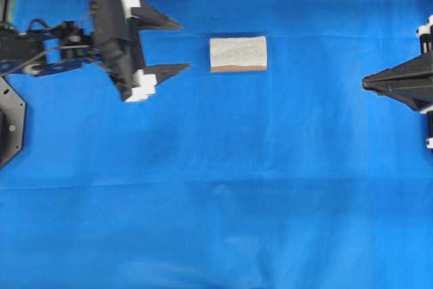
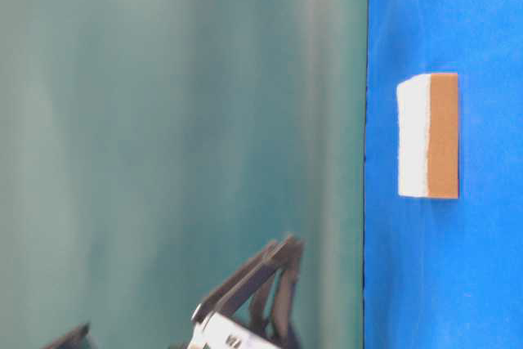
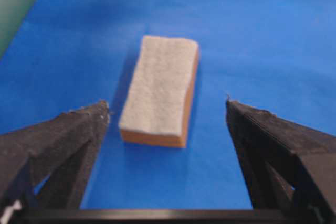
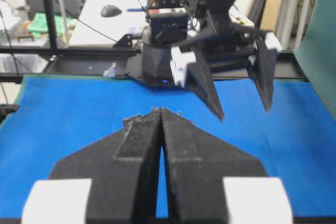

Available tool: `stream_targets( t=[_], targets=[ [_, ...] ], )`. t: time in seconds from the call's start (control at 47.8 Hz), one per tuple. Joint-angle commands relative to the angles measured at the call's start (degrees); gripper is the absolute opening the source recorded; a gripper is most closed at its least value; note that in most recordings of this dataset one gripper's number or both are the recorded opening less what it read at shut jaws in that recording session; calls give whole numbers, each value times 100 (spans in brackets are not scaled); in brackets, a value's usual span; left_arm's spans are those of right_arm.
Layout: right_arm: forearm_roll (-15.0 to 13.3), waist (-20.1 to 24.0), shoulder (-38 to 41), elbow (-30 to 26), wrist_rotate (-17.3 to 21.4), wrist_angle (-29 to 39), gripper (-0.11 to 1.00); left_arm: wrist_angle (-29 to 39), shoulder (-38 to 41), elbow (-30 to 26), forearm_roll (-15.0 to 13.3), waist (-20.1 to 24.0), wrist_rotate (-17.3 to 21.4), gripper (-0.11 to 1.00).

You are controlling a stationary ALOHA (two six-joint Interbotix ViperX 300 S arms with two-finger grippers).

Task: Hand over the sponge with the left arm and wipe it with the right arm.
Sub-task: 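Move the left gripper open toward the grey-and-orange sponge, then close the left gripper on the sponge's left end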

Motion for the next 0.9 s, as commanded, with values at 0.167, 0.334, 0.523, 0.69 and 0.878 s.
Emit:
stream_targets(
  t=[0.167, 0.334, 0.523, 0.69, 0.878],
  targets=[
    [9, 0, 35, -149, 0, -18, 0, -53, 782, -721, 9, 123, 149, 94],
    [9, -9, 53, -141, 9, 0, 0, -62, 1248, -914, 9, 237, 149, 94],
    [9, -9, 70, -141, 0, 9, 0, -132, 1749, -1107, 18, 272, 149, 94],
    [9, -18, 70, -141, 0, 9, 0, -299, 2162, -1257, 18, 264, 149, 94],
    [9, -44, 88, -132, 0, 35, 0, -316, 2610, -1468, 18, 272, 149, 94]
  ],
)
